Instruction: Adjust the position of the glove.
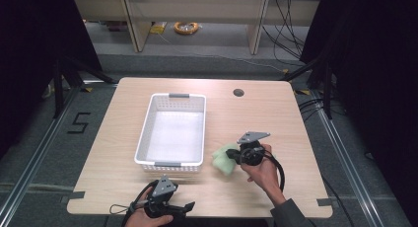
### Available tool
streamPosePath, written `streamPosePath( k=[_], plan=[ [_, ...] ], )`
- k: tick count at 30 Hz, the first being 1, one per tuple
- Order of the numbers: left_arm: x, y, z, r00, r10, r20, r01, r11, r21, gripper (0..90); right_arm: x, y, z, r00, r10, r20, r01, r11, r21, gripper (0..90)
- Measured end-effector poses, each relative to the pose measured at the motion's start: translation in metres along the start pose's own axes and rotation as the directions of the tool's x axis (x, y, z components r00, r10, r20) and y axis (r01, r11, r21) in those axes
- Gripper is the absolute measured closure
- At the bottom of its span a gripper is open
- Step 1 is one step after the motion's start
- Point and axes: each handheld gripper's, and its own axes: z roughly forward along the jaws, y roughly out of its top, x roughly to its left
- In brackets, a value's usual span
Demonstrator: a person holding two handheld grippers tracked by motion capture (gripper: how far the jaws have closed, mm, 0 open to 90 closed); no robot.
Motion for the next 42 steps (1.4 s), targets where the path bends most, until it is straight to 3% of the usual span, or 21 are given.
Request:
streamPosePath(
  k=[1,2,10,11,12,19,20,25,26,27,28,30,31,32,35,36,37,38,40,41,42],
  plan=[
    [-0.002,0.000,0.001,0.9995,-0.031,0.004,0.031,0.9995,-0.006,16.2,0.000,0.000,0.000,1.0000,0.000,0.000,0.000,1.000,0.000,86.1],
    [-0.001,0.000,0.001,1.0000,0.000,-0.004,0.000,1.0000,-0.003,16.2,0.005,-0.001,-0.009,0.9997,-0.009,-0.022,0.009,1.000,0.003,86.1],
    [0.000,0.000,0.000,1.0000,0.000,-0.005,0.000,1.0000,-0.002,16.2,0.035,-0.018,-0.023,0.9988,-0.001,-0.050,0.001,1.000,-0.007,86.0],
    [-0.001,0.000,0.000,0.9998,-0.018,-0.003,0.018,0.9998,-0.005,16.2,0.035,-0.018,-0.023,0.9988,-0.001,-0.050,0.001,1.000,-0.007,86.0],
    [-0.001,0.000,0.001,1.0000,0.002,-0.006,-0.002,1.0000,-0.006,16.2,0.042,-0.024,-0.025,0.9976,0.006,-0.069,-0.007,1.000,-0.012,86.0],
    [-0.003,-0.001,0.003,0.9997,-0.025,-0.004,0.024,0.9994,-0.022,16.5,0.060,-0.037,-0.029,0.9972,0.034,-0.067,-0.035,0.999,-0.010,85.9],
    [-0.002,-0.001,0.002,1.0000,0.002,-0.002,-0.001,1.0000,0.002,16.7,0.060,-0.039,-0.027,0.9973,0.023,-0.070,-0.023,1.000,-0.005,85.8],
    [-0.005,-0.001,0.006,0.9999,0.011,-0.007,-0.011,0.9999,0.000,17.9,0.060,-0.050,-0.018,0.9964,0.048,-0.070,-0.045,0.998,0.036,85.4],
    [-0.007,-0.002,0.006,1.0000,-0.003,0.003,0.003,1.0000,0.005,20.4,0.061,-0.055,-0.012,0.9964,0.054,-0.066,-0.050,0.997,0.059,85.0],
    [-0.005,-0.001,0.005,0.9996,0.030,0.003,-0.030,0.9992,0.027,20.4,0.061,-0.055,-0.012,0.9964,0.054,-0.066,-0.050,0.997,0.059,85.0],
    [-0.005,-0.001,0.005,0.9993,0.038,0.005,-0.038,0.9989,0.026,22.1,0.062,-0.056,-0.008,0.9961,0.057,-0.067,-0.052,0.996,0.078,84.2],
    [-0.009,-0.002,0.007,0.9999,-0.004,0.016,0.004,1.0000,-0.005,23.1,0.062,-0.057,-0.007,0.9965,0.050,-0.067,-0.044,0.996,0.082,83.6],
    [-0.008,-0.001,0.008,0.9996,0.026,0.015,-0.026,0.9997,-0.003,24.5,0.063,-0.058,-0.005,0.9966,0.052,-0.063,-0.046,0.995,0.093,81.8],
    [-0.012,0.000,0.013,0.9998,0.022,0.001,-0.022,0.9997,-0.012,25.9,0.064,-0.059,-0.005,0.9960,0.064,-0.062,-0.058,0.994,0.088,78.1],
    [-0.018,0.001,0.018,0.9985,0.053,0.018,-0.052,0.9985,-0.017,27.7,0.063,-0.058,-0.007,0.9958,0.067,-0.063,-0.061,0.994,0.086,71.5],
    [-0.019,0.002,0.019,0.9972,0.071,0.023,-0.071,0.9974,0.001,28.6,0.061,-0.056,-0.010,0.9951,0.069,-0.071,-0.064,0.996,0.066,69.4],
    [-0.022,0.002,0.023,0.9977,0.062,0.027,-0.061,0.9979,-0.023,28.9,0.059,-0.054,-0.014,0.9954,0.062,-0.073,-0.058,0.997,0.048,69.4],
    [-0.021,0.003,0.023,0.9956,0.092,0.019,-0.092,0.9958,-0.003,29.6,0.054,-0.051,-0.024,0.9979,0.043,-0.048,-0.042,0.999,0.019,69.6],
    [-0.022,0.005,0.025,0.9929,0.117,0.017,-0.118,0.9931,0.006,30.5,0.050,-0.050,-0.030,0.9991,0.034,-0.025,-0.034,0.999,0.014,69.7],
    [-0.024,0.005,0.028,0.9944,0.103,0.022,-0.103,0.9946,-0.007,32.2,0.046,-0.050,-0.034,0.9998,0.017,-0.007,-0.017,1.000,0.011,70.4],
    [-0.025,0.007,0.031,0.9917,0.127,0.023,-0.126,0.9919,-0.010,35.4,0.038,-0.052,-0.038,0.9992,0.034,0.019,-0.034,0.999,0.024,71.5]
  ],
)
